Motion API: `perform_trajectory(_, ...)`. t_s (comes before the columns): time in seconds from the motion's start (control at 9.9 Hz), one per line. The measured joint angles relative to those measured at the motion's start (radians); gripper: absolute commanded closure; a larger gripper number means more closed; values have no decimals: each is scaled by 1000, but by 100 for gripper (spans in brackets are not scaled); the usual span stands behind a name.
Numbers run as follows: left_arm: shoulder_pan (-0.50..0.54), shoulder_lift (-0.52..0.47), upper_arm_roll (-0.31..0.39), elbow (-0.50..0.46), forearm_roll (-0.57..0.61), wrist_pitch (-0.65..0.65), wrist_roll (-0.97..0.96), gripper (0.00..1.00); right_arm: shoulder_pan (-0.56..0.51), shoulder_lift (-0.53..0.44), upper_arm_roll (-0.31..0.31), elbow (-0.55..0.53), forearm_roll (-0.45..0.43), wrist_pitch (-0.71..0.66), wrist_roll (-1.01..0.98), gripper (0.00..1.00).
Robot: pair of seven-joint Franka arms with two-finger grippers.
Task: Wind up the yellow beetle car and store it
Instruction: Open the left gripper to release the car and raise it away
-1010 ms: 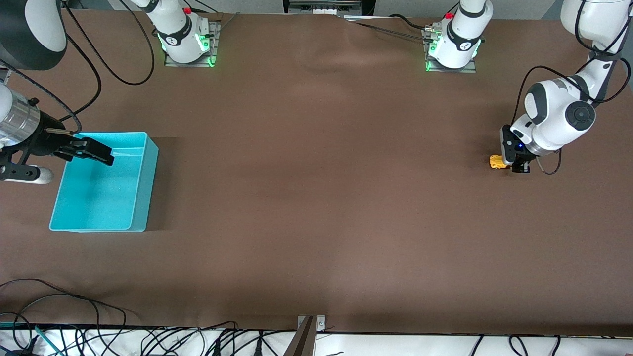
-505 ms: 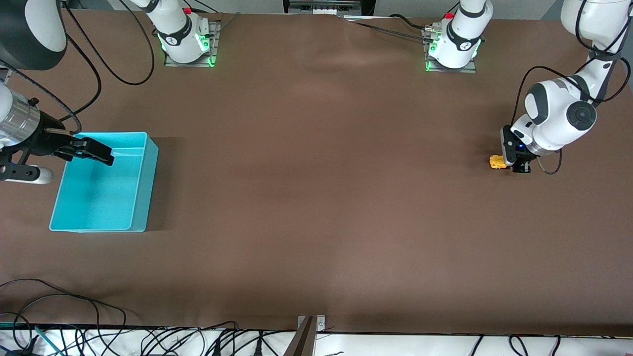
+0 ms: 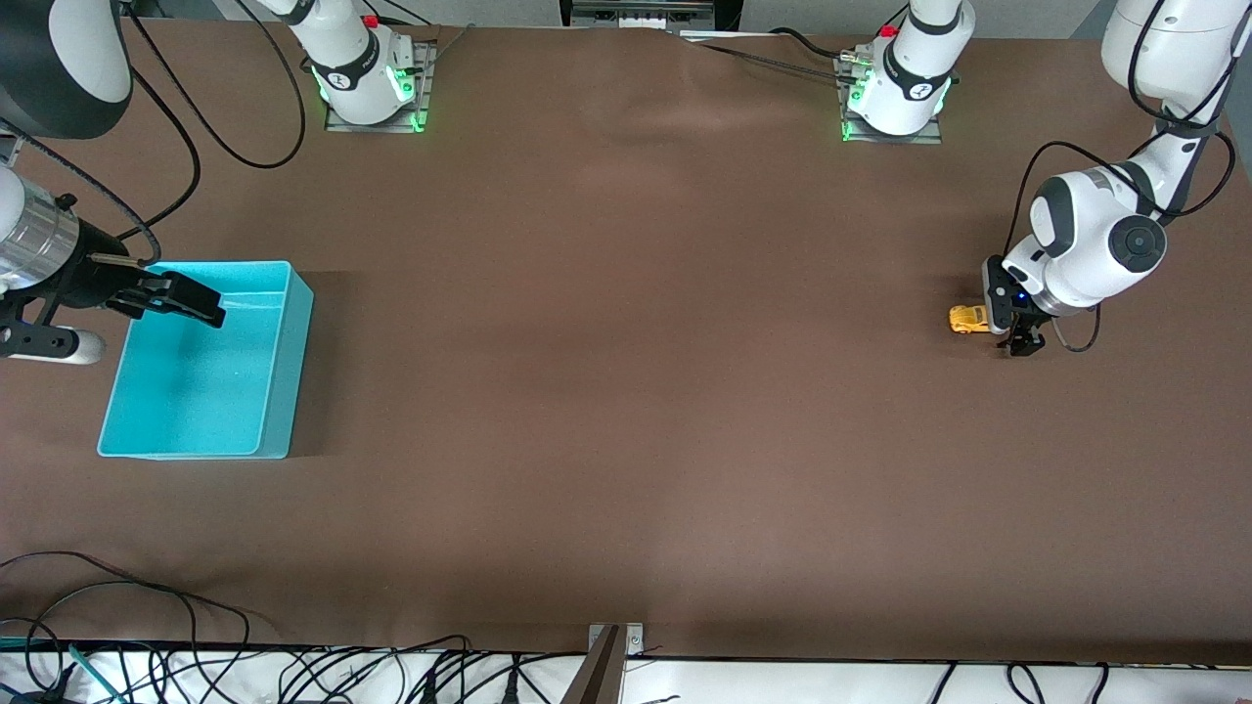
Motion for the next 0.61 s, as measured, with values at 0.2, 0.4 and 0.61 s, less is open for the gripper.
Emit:
perform_trajectory(0.2,0,1,0,2,0,0,0,0,0,0,0,0,0,0,0,0)
perform_trajectory(0.4,0,-1,0,6,-1,1,-4,0,0,0,0,0,0,0,0,0)
perform_trajectory(0.61,0,-46,0,24,-2,-7,-5,0,0,0,-1,0,0,0,0,0)
